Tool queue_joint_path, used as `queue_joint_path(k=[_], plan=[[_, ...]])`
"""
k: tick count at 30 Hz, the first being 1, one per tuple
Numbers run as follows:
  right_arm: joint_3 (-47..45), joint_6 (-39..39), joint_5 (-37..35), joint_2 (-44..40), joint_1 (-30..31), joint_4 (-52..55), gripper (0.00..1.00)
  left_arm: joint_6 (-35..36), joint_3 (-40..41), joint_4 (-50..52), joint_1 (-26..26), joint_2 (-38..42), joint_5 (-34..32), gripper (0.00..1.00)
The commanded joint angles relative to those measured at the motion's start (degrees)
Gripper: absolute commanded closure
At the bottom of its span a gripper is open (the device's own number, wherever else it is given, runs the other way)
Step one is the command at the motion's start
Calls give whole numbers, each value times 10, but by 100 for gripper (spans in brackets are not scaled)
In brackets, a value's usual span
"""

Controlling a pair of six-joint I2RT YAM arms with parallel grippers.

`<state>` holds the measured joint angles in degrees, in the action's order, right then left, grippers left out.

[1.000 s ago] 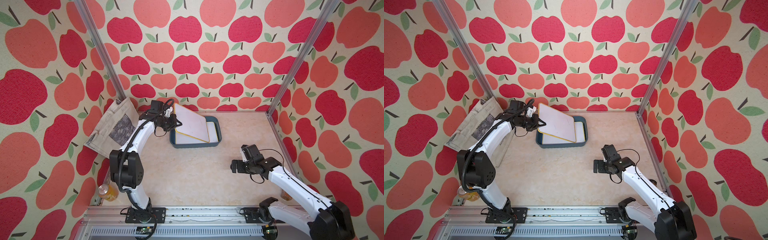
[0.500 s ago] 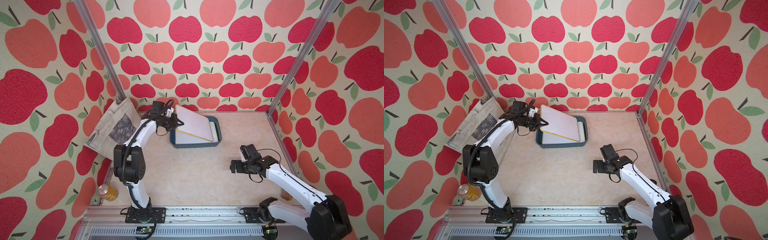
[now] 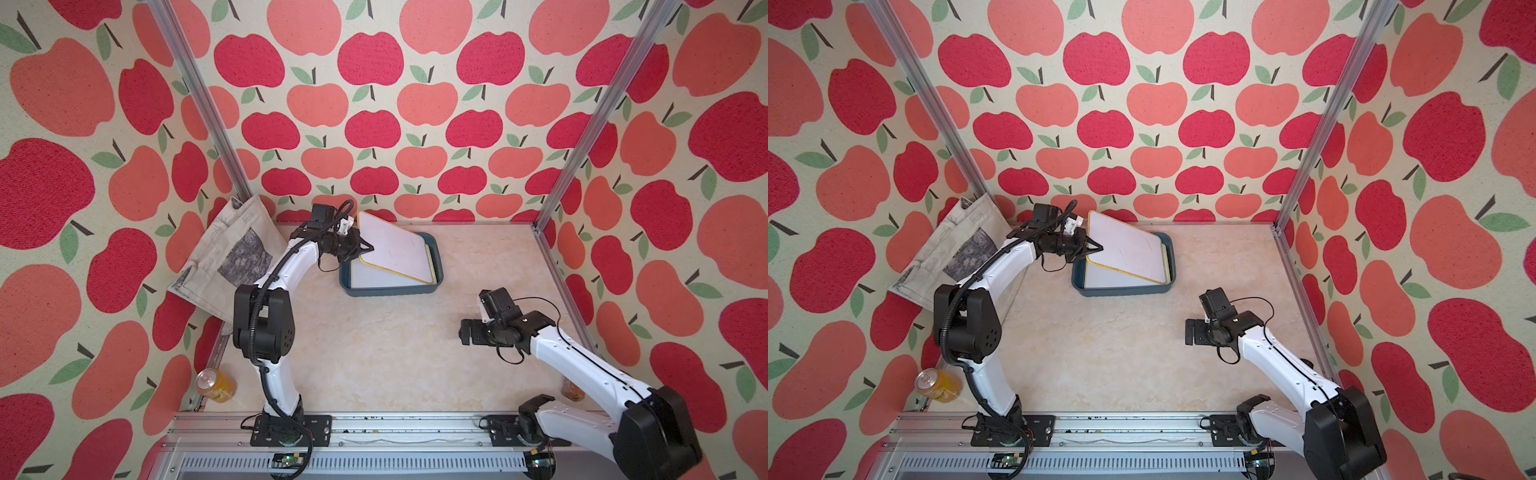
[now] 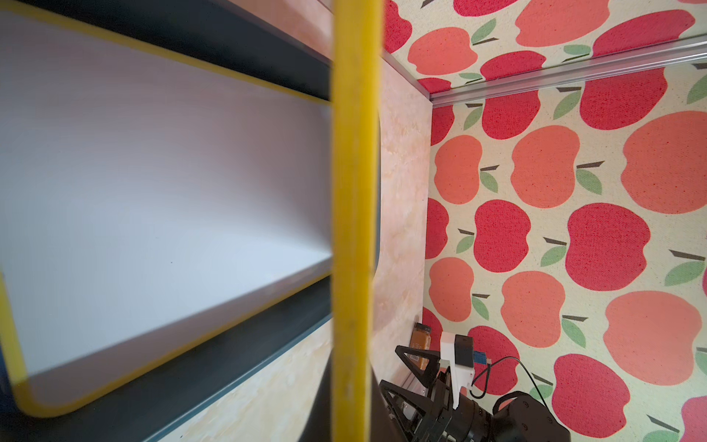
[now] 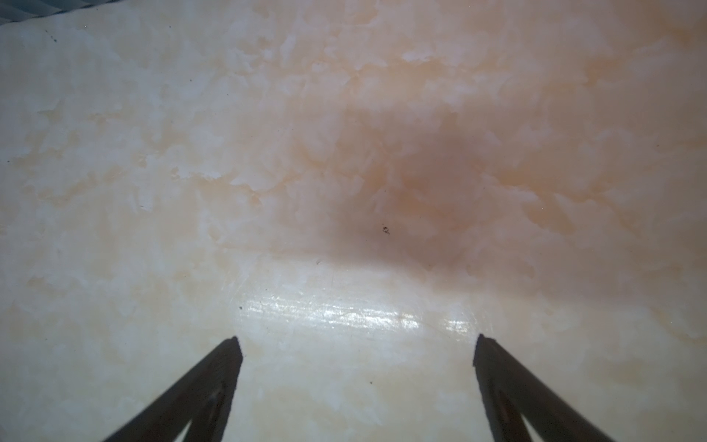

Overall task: Put the whiteboard into the storage box
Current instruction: Place the whiteboard in the storage box.

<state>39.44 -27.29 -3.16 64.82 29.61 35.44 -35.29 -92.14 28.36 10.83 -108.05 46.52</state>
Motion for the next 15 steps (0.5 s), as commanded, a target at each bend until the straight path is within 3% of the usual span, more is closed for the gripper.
queue_joint_path(k=[1, 15], plan=[[-14, -6, -3, -13, -3, 2, 1, 3, -15, -41, 8, -1, 24, 100], [-18, 14, 2, -28, -2, -4, 1, 19, -21, -9, 17, -32, 5, 100]])
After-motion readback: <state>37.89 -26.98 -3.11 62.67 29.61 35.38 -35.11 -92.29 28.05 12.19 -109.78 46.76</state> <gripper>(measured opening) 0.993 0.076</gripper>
